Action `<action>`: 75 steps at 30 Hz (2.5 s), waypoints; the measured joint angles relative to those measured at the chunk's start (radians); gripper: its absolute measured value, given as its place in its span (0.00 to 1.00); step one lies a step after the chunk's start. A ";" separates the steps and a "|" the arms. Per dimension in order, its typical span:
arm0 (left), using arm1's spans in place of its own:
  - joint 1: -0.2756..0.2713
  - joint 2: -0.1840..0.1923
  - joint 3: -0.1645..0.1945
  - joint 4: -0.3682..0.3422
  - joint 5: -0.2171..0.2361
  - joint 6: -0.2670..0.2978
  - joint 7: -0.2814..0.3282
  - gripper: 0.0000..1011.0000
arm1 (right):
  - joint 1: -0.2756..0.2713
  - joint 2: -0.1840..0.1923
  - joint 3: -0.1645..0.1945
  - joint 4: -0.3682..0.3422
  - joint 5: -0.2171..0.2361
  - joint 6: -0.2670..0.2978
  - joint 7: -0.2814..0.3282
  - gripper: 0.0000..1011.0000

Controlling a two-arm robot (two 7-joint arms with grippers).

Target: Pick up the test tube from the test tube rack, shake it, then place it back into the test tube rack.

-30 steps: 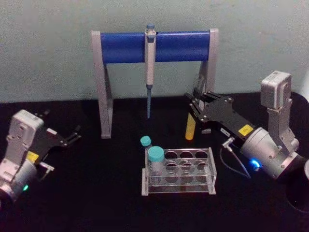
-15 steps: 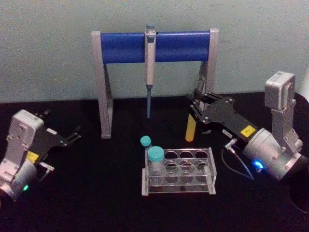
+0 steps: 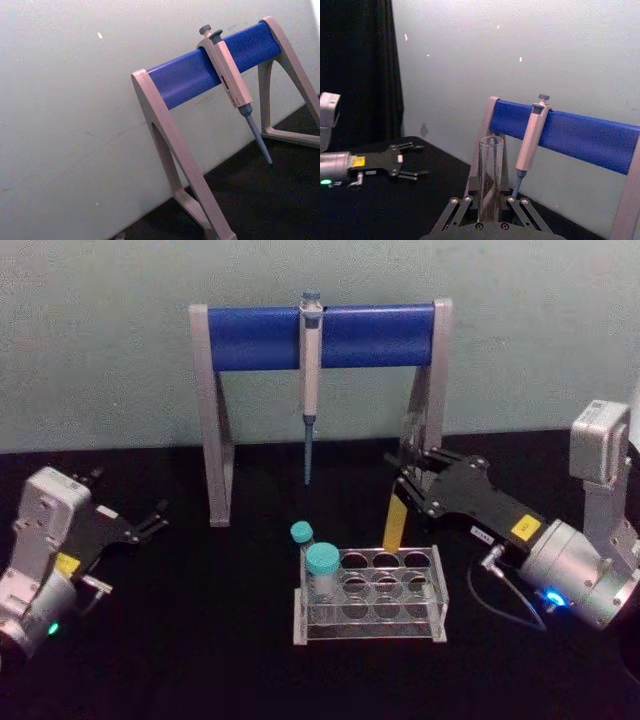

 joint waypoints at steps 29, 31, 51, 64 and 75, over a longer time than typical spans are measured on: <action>0.000 0.000 0.000 0.000 0.000 0.000 0.000 1.00 | 0.040 0.013 -0.051 0.075 -0.010 -0.040 0.010 0.22; 0.000 0.000 0.000 0.000 0.000 0.000 0.000 1.00 | 0.045 0.009 -0.053 0.084 -0.013 -0.042 0.010 0.22; 0.000 0.000 0.000 0.000 0.000 0.000 0.000 1.00 | 0.071 -0.016 -0.064 0.133 -0.022 -0.044 0.012 0.22; 0.000 0.000 0.000 0.000 0.000 0.000 0.000 1.00 | 0.052 -0.008 -0.053 0.121 -0.006 -0.032 0.012 0.22; 0.000 0.000 0.000 0.000 0.000 0.000 0.000 1.00 | 0.044 -0.007 -0.058 0.131 0.003 -0.017 0.013 0.22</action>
